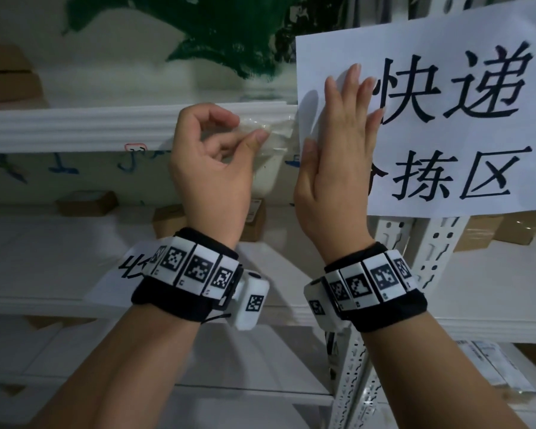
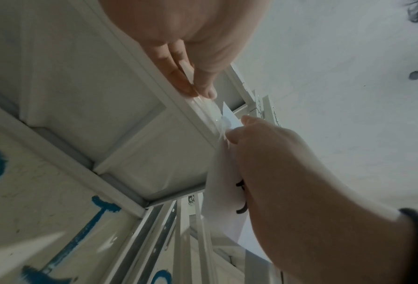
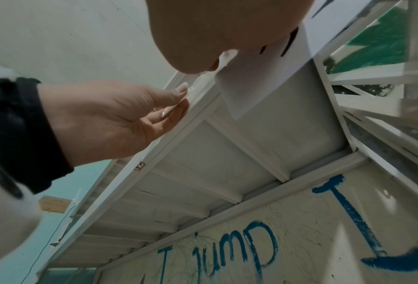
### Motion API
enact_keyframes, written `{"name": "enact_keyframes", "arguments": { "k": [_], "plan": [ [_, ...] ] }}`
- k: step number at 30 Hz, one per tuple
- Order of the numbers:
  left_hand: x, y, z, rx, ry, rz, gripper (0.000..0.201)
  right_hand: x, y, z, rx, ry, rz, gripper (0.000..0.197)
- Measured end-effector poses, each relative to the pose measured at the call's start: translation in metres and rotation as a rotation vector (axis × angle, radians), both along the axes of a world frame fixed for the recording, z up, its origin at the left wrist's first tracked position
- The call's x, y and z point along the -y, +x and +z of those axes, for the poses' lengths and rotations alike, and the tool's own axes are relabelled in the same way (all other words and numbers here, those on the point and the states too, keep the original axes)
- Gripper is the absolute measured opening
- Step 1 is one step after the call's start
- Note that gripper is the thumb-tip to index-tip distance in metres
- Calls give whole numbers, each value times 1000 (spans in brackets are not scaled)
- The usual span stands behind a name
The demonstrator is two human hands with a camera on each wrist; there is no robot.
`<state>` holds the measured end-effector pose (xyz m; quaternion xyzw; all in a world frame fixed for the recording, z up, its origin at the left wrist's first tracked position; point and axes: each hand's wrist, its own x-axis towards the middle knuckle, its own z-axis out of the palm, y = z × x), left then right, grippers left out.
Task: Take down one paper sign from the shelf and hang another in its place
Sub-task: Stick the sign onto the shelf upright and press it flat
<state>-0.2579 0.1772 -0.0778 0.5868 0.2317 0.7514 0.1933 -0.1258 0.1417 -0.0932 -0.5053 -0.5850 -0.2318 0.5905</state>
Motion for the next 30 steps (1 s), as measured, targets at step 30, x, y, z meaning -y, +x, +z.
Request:
{"name": "enact_keyframes", "arguments": {
  "k": [30],
  "plan": [
    [-28,-51,31,-583,-43,458,47,-15,-38,-6,78,-217,-283,107]
  ]
}}
